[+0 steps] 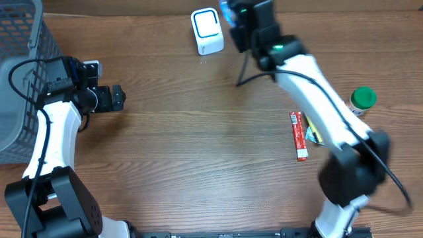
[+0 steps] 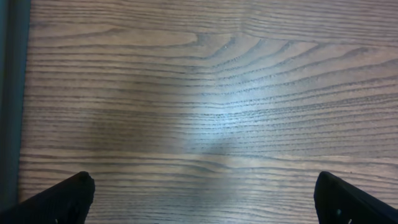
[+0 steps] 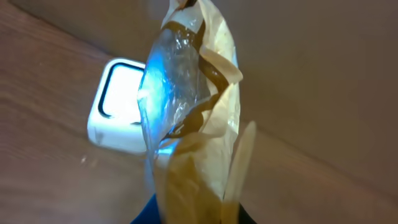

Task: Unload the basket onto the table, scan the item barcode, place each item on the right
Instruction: 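Carry the snack bag right and lower it onto the packet pile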

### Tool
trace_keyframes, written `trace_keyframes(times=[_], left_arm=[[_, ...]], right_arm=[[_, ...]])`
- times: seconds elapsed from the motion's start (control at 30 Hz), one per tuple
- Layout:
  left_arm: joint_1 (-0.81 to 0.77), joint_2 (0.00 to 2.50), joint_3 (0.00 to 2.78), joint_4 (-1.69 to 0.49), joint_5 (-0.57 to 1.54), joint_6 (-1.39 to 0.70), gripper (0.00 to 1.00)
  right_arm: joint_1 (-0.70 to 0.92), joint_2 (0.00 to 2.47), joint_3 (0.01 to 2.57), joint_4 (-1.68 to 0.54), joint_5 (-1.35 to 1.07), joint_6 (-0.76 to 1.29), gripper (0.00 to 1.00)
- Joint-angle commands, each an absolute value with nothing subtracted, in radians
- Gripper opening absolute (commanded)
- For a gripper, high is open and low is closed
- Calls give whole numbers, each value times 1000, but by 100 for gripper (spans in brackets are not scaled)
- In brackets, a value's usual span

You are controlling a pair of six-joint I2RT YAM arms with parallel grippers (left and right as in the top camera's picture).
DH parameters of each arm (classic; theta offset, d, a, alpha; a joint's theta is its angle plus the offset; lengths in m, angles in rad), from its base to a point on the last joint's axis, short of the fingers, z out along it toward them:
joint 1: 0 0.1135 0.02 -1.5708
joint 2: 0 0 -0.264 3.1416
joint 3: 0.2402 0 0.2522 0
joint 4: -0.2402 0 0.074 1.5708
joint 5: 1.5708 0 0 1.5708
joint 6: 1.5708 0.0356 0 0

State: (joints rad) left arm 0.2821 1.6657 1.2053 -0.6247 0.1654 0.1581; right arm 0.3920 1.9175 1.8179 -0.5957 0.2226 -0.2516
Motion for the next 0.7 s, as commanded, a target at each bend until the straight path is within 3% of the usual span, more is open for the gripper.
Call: trace_keyframes(times=[0.0,0.1,0.23,0.33,0.47,0.67], left_arm=[[281,1666,1218,-624,181,172,100],[281,1666,1218,-624,181,172,100],[281,1666,1218,-624,181,172,100],[281,1666,1218,-624,181,172,100],[281,1666,1218,-623,181,172,100],[281,1666,1218,-624,181,172,100]], right_arm=[[334,1789,1832,-783,124,-126,13],[280,1767,1832,-999,-9,-126,19],[192,1779,1804,-1279,-159,-126,14],[153,1779,1745,-1349,-178,-126,11],[115,1779,1610,-1312,-204,-69,8],[111,1779,1347,-1039,-120,182,5]])
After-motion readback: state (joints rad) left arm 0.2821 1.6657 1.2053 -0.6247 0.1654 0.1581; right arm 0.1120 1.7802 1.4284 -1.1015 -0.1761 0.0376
